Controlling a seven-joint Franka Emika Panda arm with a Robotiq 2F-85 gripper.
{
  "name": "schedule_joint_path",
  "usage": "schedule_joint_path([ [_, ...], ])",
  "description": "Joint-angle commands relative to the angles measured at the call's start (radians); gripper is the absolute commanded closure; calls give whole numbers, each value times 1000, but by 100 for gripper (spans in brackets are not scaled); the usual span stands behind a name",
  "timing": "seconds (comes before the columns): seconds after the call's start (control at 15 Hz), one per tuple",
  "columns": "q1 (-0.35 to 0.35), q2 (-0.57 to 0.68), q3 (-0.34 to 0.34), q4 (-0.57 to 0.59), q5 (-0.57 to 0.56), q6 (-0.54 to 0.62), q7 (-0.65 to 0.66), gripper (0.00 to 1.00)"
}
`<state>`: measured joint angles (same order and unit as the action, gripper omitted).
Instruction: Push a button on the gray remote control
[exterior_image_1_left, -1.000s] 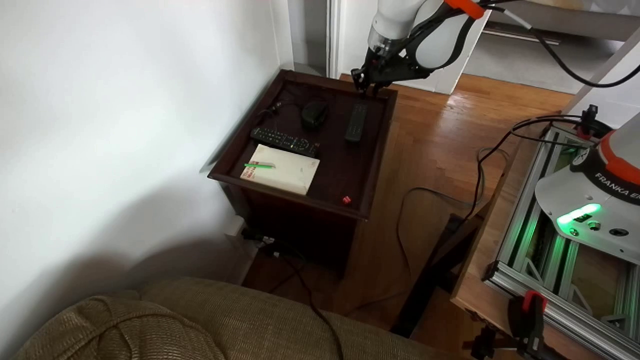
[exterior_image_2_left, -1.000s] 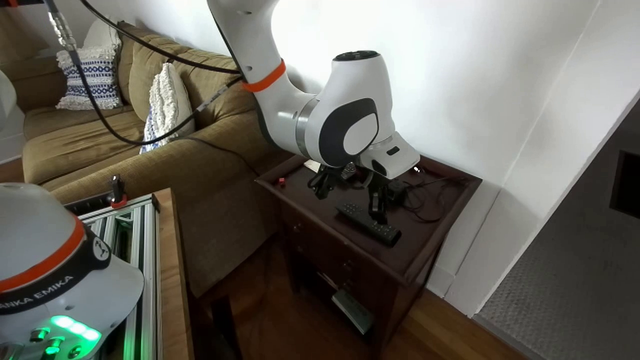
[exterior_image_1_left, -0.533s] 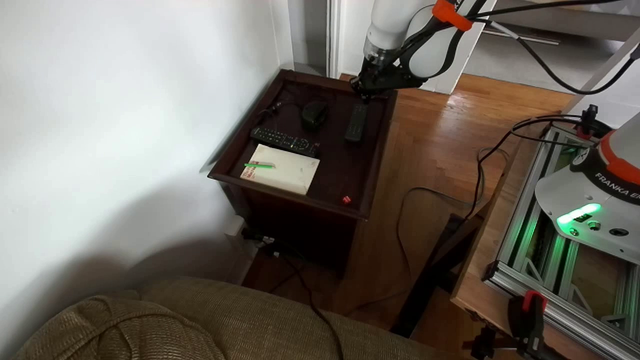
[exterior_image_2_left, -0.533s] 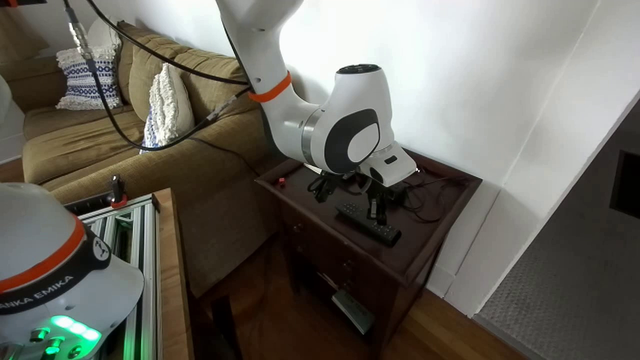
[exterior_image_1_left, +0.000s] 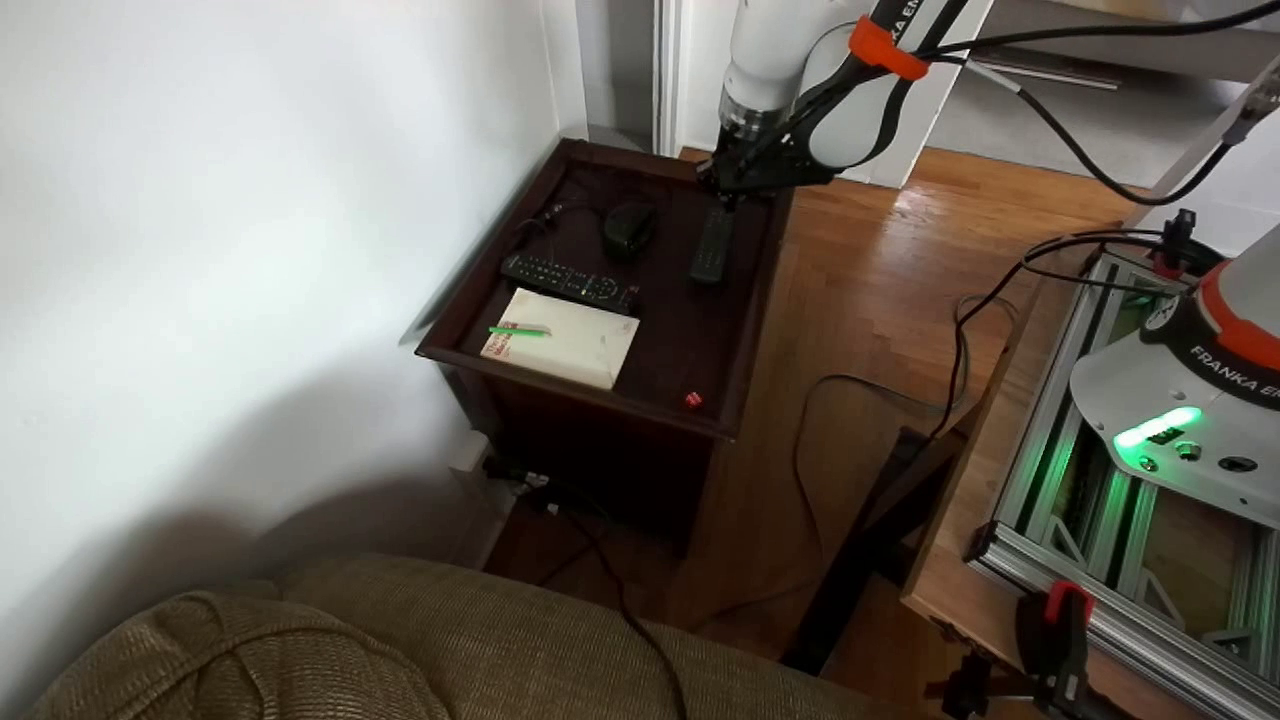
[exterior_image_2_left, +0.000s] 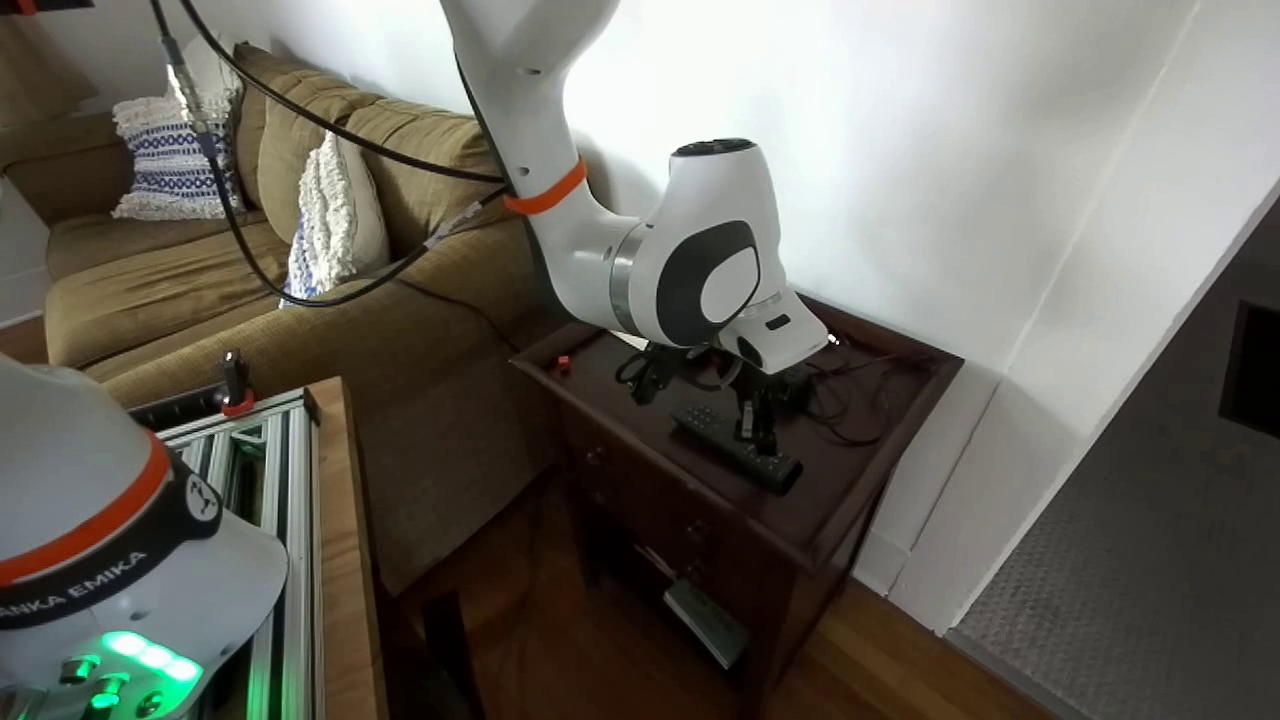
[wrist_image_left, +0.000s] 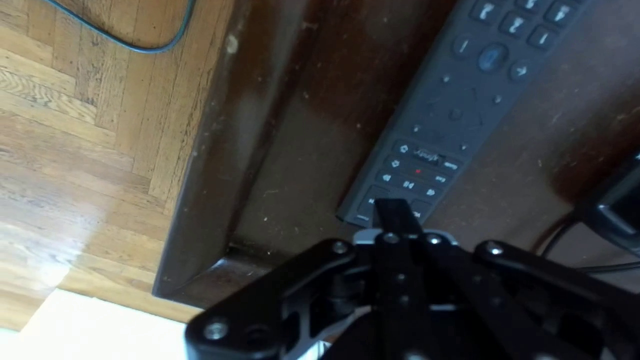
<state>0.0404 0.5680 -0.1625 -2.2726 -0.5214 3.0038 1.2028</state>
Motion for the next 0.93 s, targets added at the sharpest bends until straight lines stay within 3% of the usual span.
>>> schedule_joint_path([
  [0.0, 71, 46, -70, 30, -15, 25, 67, 100],
  [0.33, 140, 81, -119, 57, -12, 18, 96, 100],
  [0.4, 206, 93, -167, 55, 98, 30, 13, 100],
  [0.87, 338, 141, -266, 70, 238, 14, -53, 100],
])
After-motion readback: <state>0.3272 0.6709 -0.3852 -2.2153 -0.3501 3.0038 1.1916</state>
